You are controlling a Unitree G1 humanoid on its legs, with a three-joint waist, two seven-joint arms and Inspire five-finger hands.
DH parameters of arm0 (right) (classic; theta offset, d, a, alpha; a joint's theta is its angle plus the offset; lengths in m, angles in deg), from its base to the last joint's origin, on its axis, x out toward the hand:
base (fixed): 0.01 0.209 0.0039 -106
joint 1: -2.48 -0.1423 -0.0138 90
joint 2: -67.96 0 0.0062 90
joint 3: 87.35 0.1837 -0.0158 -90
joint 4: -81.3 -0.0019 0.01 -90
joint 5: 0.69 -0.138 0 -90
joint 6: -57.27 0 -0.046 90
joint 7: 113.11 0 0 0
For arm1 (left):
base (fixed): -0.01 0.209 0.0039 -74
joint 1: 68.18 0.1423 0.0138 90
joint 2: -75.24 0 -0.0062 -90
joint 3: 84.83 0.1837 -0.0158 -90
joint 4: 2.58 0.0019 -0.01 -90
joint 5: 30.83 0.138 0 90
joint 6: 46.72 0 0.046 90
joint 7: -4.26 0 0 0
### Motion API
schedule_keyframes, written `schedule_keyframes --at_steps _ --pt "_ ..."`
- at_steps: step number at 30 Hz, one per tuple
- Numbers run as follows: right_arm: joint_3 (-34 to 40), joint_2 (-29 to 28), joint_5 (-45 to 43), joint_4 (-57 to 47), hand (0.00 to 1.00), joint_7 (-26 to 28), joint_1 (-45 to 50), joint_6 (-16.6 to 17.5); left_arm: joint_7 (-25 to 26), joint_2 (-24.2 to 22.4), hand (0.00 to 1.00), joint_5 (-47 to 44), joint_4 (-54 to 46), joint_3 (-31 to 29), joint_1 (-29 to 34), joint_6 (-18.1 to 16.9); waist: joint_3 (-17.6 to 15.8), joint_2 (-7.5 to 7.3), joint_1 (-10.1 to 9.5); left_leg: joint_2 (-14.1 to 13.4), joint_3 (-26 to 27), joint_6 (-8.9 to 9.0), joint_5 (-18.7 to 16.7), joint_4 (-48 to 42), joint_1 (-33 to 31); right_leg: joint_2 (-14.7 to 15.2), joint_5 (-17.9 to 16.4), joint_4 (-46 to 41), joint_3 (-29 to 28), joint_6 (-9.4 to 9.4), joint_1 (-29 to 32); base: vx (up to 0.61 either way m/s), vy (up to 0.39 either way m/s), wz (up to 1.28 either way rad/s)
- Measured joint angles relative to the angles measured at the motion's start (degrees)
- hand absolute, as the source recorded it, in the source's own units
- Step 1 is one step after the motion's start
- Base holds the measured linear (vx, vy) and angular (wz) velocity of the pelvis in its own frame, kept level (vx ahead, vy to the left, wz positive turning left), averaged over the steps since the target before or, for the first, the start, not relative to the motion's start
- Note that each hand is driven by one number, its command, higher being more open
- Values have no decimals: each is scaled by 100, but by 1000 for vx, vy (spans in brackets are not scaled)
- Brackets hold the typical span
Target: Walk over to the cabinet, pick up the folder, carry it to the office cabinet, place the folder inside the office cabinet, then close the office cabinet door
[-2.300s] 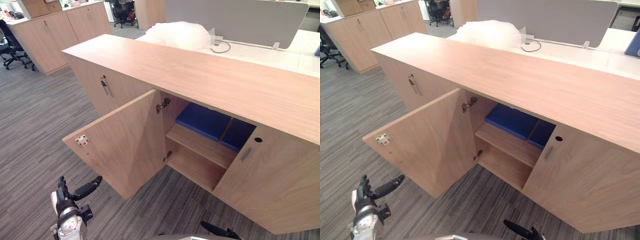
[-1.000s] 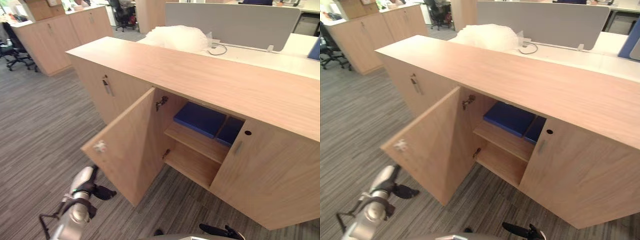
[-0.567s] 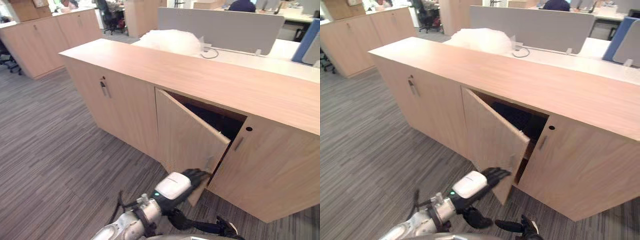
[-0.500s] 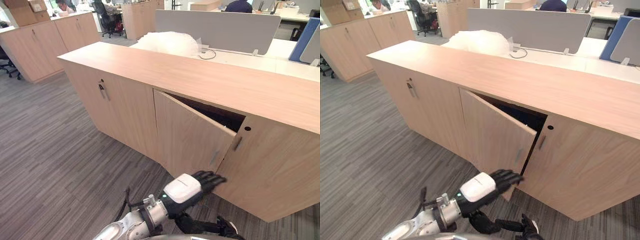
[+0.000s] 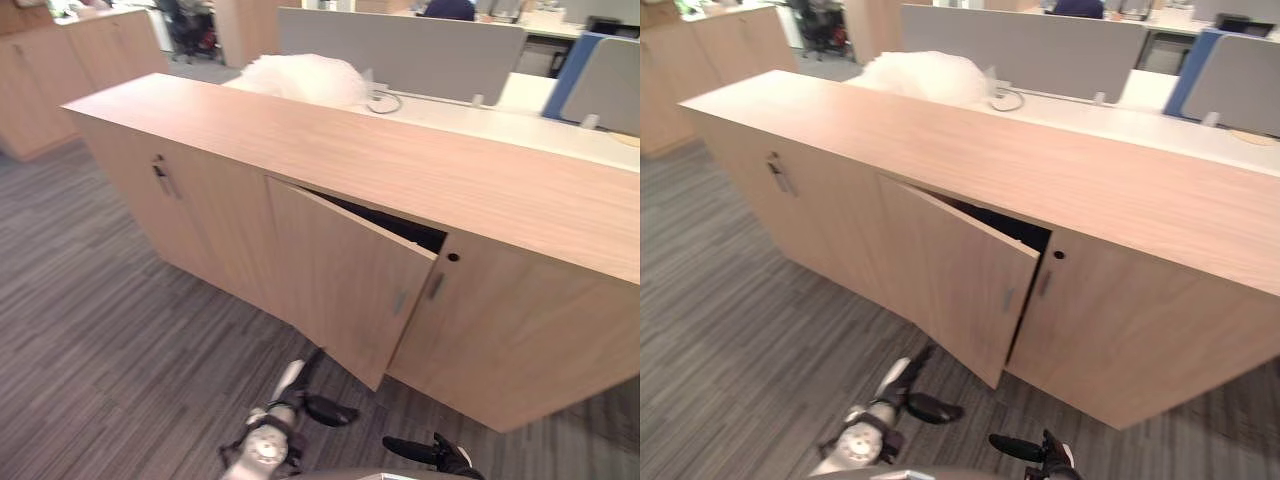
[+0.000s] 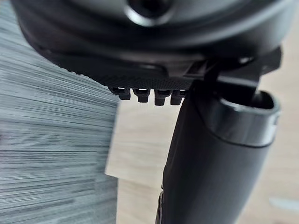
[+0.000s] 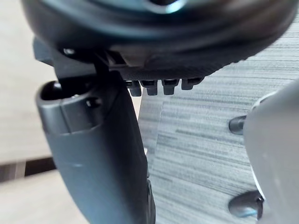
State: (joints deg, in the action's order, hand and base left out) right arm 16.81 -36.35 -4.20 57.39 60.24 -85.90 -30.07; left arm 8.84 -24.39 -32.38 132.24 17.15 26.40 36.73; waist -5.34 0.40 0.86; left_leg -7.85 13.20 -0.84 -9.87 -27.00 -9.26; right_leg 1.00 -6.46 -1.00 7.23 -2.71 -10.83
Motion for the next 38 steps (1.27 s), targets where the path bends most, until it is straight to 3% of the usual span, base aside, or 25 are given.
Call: schedule_keyframes --at_steps 1,3,5,6,7,9,12,15,22,28,31,34,38 --pt "96 44 -131 -8 100 -2 -9 -16 120 -6 100 -409 196 -401 46 94 -90 95 -41 -205 -191 -19 -88 -570 -208 -155 16 -10 -186 42 -10 32 -52 -65" --pt "229 126 -129 -11 100 -30 -21 -55 141 -4 100 -994 215 -811 292 108 -183 184 -92 -192 -787 -17 -85 -987 -339 -238 14 -75 -478 94 8 34 -12 -76" --pt "284 208 -120 -10 100 -24 -26 -119 -27 -113 100 -1630 273 -1154 570 115 -182 258 -181 133 -1790 293 -320 -909 -326 -257 3 -216 -787 118 103 7 86 -89" --pt "311 232 -121 -4 100 -5 17 -154 -188 -247 100 -1880 395 -1339 686 114 -117 383 -271 381 -2621 421 -405 -404 -90 -311 -3 -297 -1008 108 253 0 139 -88" --pt "368 198 -112 -18 100 53 -8 -194 -333 -307 100 -2068 625 -1552 648 133 -107 402 -303 447 -2944 489 -476 2 130 -293 -34 -383 -1130 63 348 -12 152 -69" --pt "308 92 -108 -41 100 133 -25 -218 -389 -355 100 -2179 788 -1859 581 142 -127 199 -319 512 -2732 434 -326 279 262 -166 -43 -456 -1233 36 394 -17 107 -35" --pt "109 35 -117 -160 100 141 113 -214 -372 -425 100 -2150 921 -2218 601 147 31 68 -339 599 -2560 353 -225 546 452 31 -98 -505 -1348 -50 389 -14 89 -23" --pt "-34 -46 -133 -179 100 150 253 -186 -358 -424 100 -1954 1081 -2241 584 90 297 -47 -320 773 -2474 288 144 1297 730 257 -99 -407 -1369 -110 464 20 34 -5" --pt "276 -40 -169 -154 100 166 305 -188 -342 -415 100 -1008 1444 -2182 342 82 376 -39 -287 803 -2429 270 345 1823 958 320 -82 -264 -1380 -134 439 58 9 -3" --pt "488 -48 -114 -117 100 247 285 -213 -374 -249 100 -473 1509 -1325 142 75 352 -55 -201 763 -2277 255 320 1987 1148 332 -77 -253 -1477 -132 410 56 4 -15" --pt "367 -3 -96 -192 100 259 130 -303 -382 -249 100 -445 1451 -1232 75 76 157 31 -218 677 -1799 195 258 1958 1263 250 -96 -803 -1720 -162 774 2 51 -73" --pt "208 21 -50 -294 100 257 74 -370 -381 -219 100 -320 1273 -1245 99 73 59 -29 -280 668 -1333 167 224 1935 1258 358 -121 -1029 -1227 -197 1075 -50 43 -83" --pt "211 32 -55 -296 100 253 156 -370 -356 -271 100 -241 1279 -1362 143 79 95 -12 -235 712 -1280 143 221 1949 1324 449 -24 -688 -1071 -245 867 -51 60 -11"
